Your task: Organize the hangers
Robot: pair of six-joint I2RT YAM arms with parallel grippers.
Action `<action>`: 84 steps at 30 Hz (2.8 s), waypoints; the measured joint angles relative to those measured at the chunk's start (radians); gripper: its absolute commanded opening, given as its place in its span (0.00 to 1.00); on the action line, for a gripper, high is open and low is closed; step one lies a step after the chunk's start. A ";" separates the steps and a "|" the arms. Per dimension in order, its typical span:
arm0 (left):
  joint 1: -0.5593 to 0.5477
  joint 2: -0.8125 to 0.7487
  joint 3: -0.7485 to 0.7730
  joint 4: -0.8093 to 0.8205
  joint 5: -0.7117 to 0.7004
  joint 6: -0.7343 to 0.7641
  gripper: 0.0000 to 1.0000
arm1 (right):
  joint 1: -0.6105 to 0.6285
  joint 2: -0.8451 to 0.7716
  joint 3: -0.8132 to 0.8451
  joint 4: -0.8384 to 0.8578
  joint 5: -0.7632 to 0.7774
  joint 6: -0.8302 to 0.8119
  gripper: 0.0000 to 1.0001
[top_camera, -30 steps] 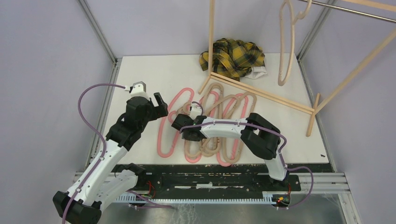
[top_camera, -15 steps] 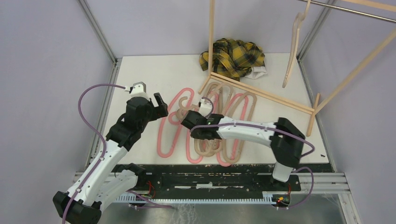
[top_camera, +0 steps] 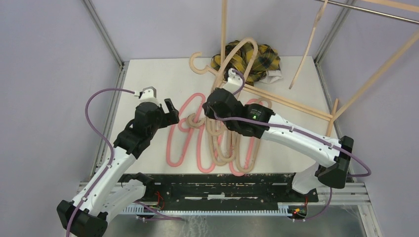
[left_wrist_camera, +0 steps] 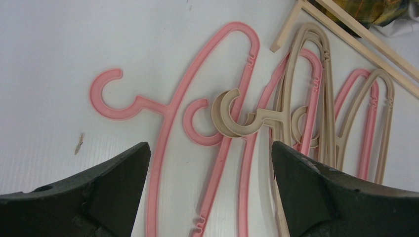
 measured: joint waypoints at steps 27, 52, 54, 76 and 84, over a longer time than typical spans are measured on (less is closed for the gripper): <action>0.000 0.030 -0.002 0.007 0.002 0.000 0.99 | -0.489 0.105 0.313 0.274 -0.229 -0.333 0.01; 0.000 0.048 -0.002 0.009 0.001 0.000 0.99 | -0.755 -0.021 0.087 0.459 -0.270 -0.216 0.01; 0.000 0.048 -0.002 0.010 0.001 0.000 0.99 | -0.774 -0.023 0.085 0.449 -0.273 -0.203 0.01; 0.000 0.065 -0.031 0.031 0.002 0.000 0.99 | -0.863 -0.238 -0.063 0.349 -0.146 -0.044 0.01; 0.000 0.065 -0.038 0.032 0.003 0.000 0.99 | -0.912 -0.297 -0.080 0.283 -0.125 -0.033 0.02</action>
